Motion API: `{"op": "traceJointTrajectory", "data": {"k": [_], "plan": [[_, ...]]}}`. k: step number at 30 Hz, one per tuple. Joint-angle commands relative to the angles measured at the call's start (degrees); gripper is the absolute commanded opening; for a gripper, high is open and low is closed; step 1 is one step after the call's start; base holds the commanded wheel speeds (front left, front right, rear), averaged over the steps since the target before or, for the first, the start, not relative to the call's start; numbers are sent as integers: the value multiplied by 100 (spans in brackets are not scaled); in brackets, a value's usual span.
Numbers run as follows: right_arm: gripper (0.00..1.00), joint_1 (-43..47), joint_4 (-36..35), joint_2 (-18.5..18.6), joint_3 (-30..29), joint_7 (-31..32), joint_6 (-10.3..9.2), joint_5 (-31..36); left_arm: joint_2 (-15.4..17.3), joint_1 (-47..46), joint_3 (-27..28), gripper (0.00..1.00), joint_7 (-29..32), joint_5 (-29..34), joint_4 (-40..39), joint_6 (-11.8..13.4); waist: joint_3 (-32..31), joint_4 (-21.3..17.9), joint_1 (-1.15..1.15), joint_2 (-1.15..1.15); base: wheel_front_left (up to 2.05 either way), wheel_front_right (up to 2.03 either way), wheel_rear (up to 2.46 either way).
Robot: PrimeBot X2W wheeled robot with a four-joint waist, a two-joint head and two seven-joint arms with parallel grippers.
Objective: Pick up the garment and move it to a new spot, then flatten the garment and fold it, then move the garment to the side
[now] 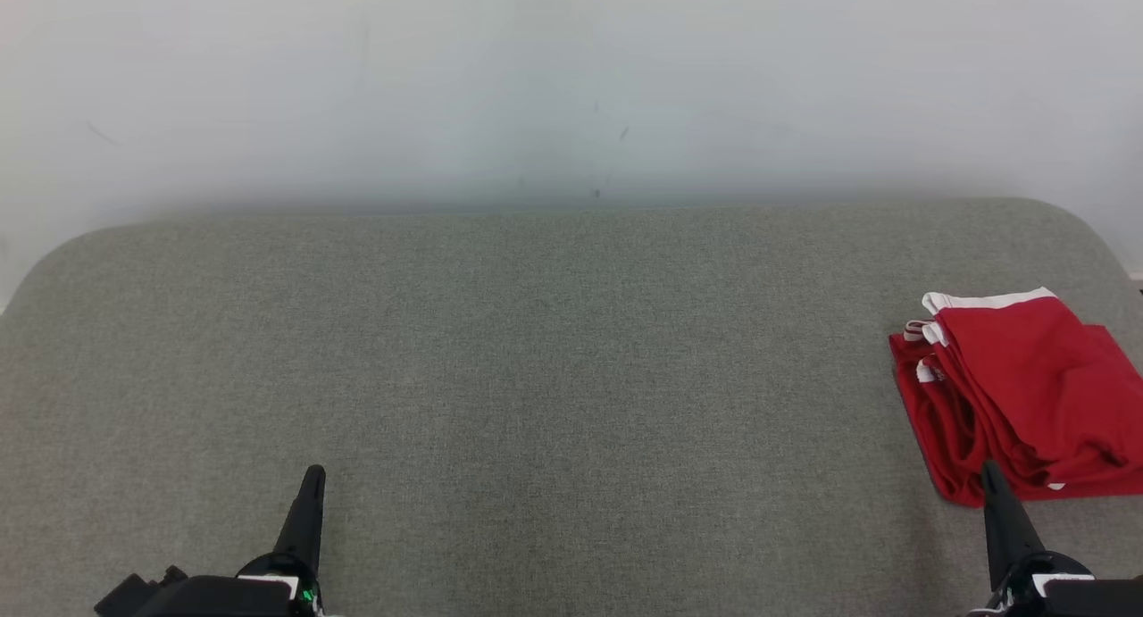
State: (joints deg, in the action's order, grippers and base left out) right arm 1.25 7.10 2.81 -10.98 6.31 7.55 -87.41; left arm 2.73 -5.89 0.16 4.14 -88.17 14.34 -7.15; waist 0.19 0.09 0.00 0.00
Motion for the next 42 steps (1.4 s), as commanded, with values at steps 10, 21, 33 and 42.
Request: {"op": "traceJointTrajectory", "data": {"k": [10, 21, 33, 42], "plan": [[0, 67, -63, 12, -67, 71, -11, -502, 26, -120, 19, 0, 120, -387, 24, -40, 3, -8, 0, 0, 0, 0, 0], [0, 71, -72, 11, -80, 92, -12, -614, 26, -133, 20, 0, 145, -497, 28, -42, 5, -11, 0, 0, 0, 0, 0], [0, 71, -72, 11, -80, 91, -12, -614, 26, -132, 20, 0, 145, -497, 27, -42, 5, -11, 0, 0, 0, 0, 0], [0, 70, -72, 11, -81, 91, -12, -614, 25, -132, 16, 0, 142, -501, 27, -42, 5, -11, 0, 0, 0, 0, 0]]}}
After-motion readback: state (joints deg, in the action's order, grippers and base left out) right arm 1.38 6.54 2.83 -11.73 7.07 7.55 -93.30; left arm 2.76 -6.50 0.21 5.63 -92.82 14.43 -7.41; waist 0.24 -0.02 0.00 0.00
